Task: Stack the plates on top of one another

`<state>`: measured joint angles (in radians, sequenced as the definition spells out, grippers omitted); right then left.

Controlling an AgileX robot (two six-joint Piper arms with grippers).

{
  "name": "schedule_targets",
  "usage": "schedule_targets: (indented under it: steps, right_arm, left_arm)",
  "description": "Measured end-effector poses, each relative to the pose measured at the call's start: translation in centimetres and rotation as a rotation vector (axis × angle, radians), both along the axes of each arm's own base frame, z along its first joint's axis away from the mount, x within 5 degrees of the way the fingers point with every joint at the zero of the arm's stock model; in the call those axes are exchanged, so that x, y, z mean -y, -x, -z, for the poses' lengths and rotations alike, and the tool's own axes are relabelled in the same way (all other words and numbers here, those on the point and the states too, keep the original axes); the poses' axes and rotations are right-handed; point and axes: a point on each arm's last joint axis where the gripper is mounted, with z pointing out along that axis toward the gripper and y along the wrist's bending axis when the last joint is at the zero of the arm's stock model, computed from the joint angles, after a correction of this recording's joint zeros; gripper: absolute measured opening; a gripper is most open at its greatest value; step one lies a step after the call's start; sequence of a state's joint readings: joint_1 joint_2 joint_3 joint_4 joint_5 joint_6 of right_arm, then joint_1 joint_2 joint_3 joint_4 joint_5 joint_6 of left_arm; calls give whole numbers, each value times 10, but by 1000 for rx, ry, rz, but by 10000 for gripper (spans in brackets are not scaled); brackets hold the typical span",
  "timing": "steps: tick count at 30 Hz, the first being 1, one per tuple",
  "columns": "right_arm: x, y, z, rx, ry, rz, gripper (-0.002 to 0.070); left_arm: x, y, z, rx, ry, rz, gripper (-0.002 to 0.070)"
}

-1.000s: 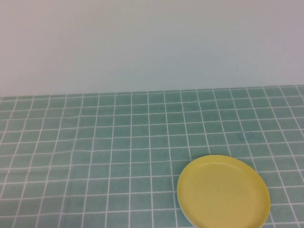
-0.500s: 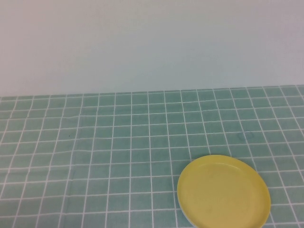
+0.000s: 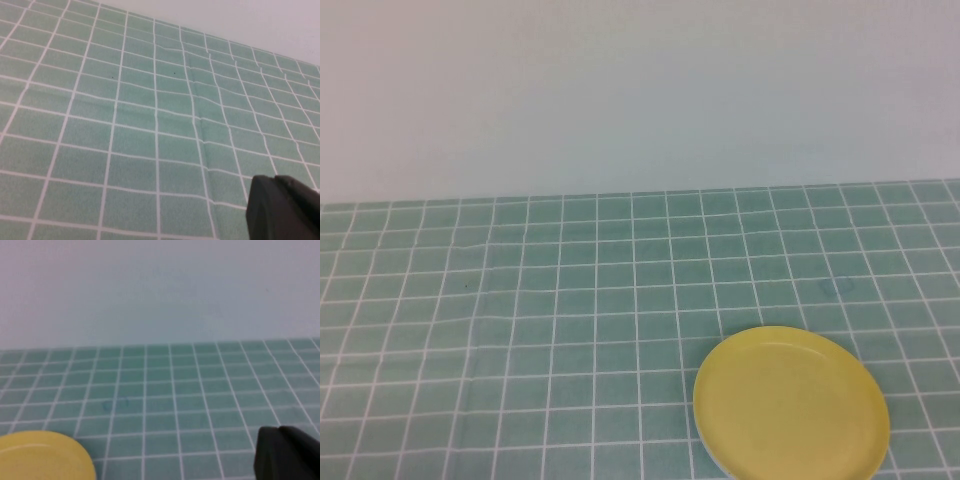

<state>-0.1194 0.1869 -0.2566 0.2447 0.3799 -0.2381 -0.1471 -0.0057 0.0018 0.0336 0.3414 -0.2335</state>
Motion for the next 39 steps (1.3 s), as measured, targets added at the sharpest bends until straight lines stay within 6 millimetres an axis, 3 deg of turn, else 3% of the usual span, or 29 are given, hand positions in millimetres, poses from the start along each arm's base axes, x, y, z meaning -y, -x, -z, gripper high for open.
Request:
schedule_targets:
  steps: [13,39]
  right_arm:
    - [11,5,73,-11,120,94,0]
    - [11,11,83,-97,130,98,-1]
  left_arm:
    - [0,0,0,0,0,0,-1]
    - [0,0,0,0,-2,0,-1]
